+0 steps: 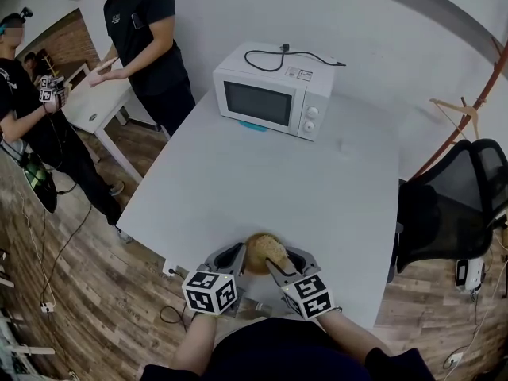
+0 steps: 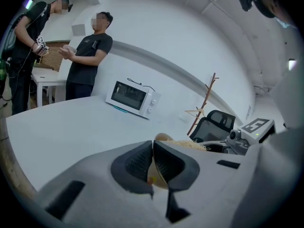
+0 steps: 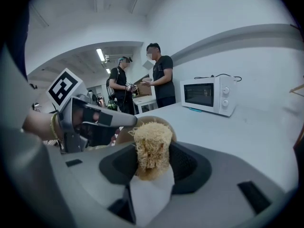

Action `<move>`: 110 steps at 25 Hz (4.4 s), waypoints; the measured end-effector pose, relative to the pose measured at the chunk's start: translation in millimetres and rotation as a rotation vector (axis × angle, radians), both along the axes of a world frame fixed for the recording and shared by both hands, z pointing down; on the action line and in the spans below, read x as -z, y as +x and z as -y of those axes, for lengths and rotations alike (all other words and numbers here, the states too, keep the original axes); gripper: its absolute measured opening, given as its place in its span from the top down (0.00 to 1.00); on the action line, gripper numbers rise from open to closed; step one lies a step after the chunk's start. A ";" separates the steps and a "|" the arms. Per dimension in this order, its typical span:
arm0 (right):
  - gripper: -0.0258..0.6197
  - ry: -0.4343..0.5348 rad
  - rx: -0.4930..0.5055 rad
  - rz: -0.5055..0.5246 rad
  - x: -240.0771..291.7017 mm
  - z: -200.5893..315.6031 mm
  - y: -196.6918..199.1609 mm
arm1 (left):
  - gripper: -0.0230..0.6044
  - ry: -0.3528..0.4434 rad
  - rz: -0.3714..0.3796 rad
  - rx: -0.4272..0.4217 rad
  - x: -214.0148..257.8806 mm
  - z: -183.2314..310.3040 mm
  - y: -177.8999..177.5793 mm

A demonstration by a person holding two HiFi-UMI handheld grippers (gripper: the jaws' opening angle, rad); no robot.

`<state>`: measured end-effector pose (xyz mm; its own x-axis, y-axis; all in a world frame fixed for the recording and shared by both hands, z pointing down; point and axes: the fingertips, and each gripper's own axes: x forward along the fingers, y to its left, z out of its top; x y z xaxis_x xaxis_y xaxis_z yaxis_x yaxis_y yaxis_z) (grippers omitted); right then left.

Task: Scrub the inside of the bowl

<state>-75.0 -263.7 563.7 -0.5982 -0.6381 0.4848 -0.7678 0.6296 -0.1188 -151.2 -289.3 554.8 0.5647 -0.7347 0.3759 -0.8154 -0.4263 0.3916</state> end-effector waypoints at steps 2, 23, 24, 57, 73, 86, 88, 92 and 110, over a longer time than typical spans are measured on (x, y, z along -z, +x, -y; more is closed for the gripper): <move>0.68 0.002 0.004 0.002 2.0 -0.1 -1.2 | 0.92 0.008 -0.003 0.000 2.9 -2.7 0.3; 0.68 0.012 0.177 -0.056 6.9 -28.7 -29.3 | 0.92 0.059 0.025 -0.006 17.3 -10.9 13.4; 0.68 0.013 0.183 -0.062 6.2 -30.7 -29.7 | 0.92 0.057 0.025 -0.004 17.1 -11.6 12.4; 0.68 0.050 0.202 -0.164 16.6 -24.7 -24.1 | 0.92 0.081 0.005 0.004 23.2 -22.1 15.9; 0.68 0.027 0.201 -0.236 4.3 -29.0 -5.2 | 0.92 0.058 -0.023 0.008 13.5 -17.3 11.2; 0.68 0.006 -0.060 -0.007 16.7 -5.1 27.2 | 0.92 -0.078 -0.023 0.036 -34.1 -7.7 14.4; 0.68 0.012 -0.086 -0.002 17.2 -5.3 37.8 | 0.92 -0.113 -0.024 0.035 -46.7 -7.9 17.8; 0.68 -0.004 -0.116 0.006 15.5 -10.5 54.6 | 0.92 -0.168 0.000 0.041 -69.8 -8.6 23.2; 0.68 -0.027 -0.129 0.042 21.7 -73.5 116.7 | 0.64 -0.116 0.117 0.174 -83.5 -23.7 23.3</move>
<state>41.8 -190.2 542.0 -0.5321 -0.6983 0.4788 -0.8363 0.5218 -0.1685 -127.8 -265.6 638.3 0.3812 -0.7649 0.5193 -0.9153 -0.2333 0.3282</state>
